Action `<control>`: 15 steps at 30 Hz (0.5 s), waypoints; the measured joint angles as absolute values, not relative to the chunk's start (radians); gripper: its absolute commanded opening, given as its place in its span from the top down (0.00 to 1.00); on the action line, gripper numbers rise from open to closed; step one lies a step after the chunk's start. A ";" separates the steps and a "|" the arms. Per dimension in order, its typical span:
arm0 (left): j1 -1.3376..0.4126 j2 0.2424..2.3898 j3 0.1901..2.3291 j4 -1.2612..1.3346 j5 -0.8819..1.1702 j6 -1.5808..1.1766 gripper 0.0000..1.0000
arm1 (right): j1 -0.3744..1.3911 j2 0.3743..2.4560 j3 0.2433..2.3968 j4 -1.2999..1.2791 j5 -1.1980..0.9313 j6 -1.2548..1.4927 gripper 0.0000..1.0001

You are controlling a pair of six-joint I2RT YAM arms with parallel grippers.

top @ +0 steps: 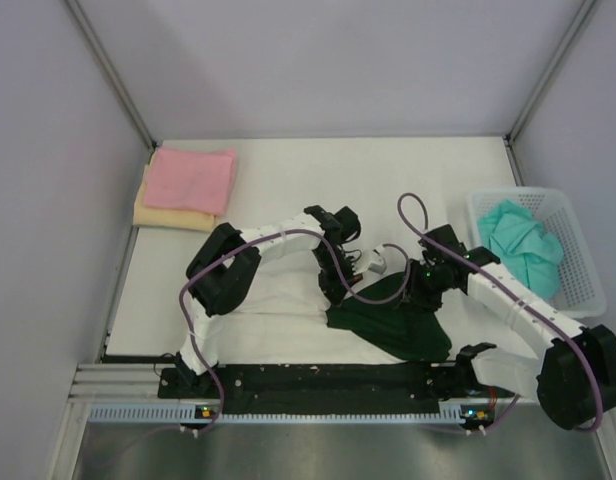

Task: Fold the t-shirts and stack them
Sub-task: Fold the other side of the tshirt into a rectangle

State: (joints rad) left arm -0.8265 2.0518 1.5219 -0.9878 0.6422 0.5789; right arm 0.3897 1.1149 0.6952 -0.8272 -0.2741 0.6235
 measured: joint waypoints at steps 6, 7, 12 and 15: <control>-0.826 2.051 1.522 -0.988 0.651 0.579 1.00 | 0.390 1.156 0.690 -0.746 -0.281 0.658 0.59; -0.826 2.051 1.522 -0.988 0.651 0.579 1.00 | 0.390 1.163 0.683 -0.732 -0.284 0.661 0.59; -0.826 2.050 1.522 -0.988 0.653 0.579 1.00 | 0.390 1.251 0.634 -0.695 -0.334 0.670 0.88; -0.826 2.046 1.522 -0.988 0.654 0.579 1.00 | 0.390 1.271 0.615 -0.697 -0.353 0.668 1.00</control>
